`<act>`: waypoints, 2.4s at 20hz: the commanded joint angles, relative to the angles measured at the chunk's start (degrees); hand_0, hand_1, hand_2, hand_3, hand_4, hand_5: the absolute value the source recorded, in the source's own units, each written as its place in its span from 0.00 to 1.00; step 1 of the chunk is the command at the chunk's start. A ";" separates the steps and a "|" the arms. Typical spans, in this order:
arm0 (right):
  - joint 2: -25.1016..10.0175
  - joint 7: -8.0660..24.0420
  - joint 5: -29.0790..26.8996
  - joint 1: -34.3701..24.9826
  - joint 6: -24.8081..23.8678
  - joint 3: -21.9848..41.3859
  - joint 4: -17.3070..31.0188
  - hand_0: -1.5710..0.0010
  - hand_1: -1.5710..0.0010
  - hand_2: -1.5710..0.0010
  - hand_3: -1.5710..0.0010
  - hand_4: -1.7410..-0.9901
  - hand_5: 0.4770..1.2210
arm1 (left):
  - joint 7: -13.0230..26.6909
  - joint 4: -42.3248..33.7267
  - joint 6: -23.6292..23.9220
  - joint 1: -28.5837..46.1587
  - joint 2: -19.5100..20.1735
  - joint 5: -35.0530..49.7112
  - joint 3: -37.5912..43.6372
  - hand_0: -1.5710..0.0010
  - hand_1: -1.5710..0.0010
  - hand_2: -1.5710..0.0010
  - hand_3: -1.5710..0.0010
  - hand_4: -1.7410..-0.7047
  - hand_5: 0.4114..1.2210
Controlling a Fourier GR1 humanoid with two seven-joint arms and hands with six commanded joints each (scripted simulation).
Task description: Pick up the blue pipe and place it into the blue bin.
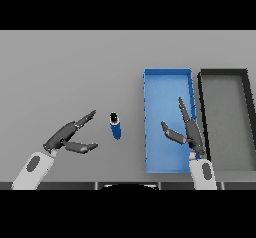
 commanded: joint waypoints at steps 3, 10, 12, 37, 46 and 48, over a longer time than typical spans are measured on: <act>0.34 -0.21 -0.45 0.87 0.17 0.18 -1.07 1.00 1.00 1.00 1.00 0.69 0.19 | -0.41 0.99 1.73 -0.47 -3.15 -3.90 -2.61 1.00 1.00 1.00 1.00 0.54 0.07; 0.52 -0.25 -0.76 2.24 0.36 0.34 -2.41 1.00 1.00 1.00 1.00 0.69 0.19 | 1.95 8.69 2.15 -4.72 -11.64 -5.53 -5.37 1.00 1.00 1.00 1.00 0.53 0.07; 0.10 0.19 -0.40 2.86 0.09 0.03 -2.35 1.00 1.00 1.00 1.00 0.70 0.18 | 1.85 11.60 2.07 -6.42 -13.79 -5.84 -5.55 1.00 1.00 1.00 1.00 0.54 0.07; 0.12 1.34 -1.33 1.07 0.06 -1.03 -1.04 1.00 1.00 1.00 1.00 0.74 0.17 | -7.01 15.99 6.34 -10.86 -25.54 -6.84 -7.50 0.06 0.05 0.05 0.09 0.03 0.96; -0.43 -1.33 -0.79 2.08 -0.24 -1.31 -1.37 1.00 1.00 1.00 1.00 0.80 0.17 | -0.16 7.72 6.79 -13.95 -26.61 -5.44 -8.67 0.01 0.01 0.01 0.05 0.00 0.99; -0.34 -2.37 -0.26 3.08 -0.45 -0.77 -2.81 1.00 1.00 1.00 1.00 0.81 0.17 | 0.78 5.79 6.63 -13.50 -25.62 -5.35 -8.90 0.01 0.00 0.00 0.05 0.00 1.00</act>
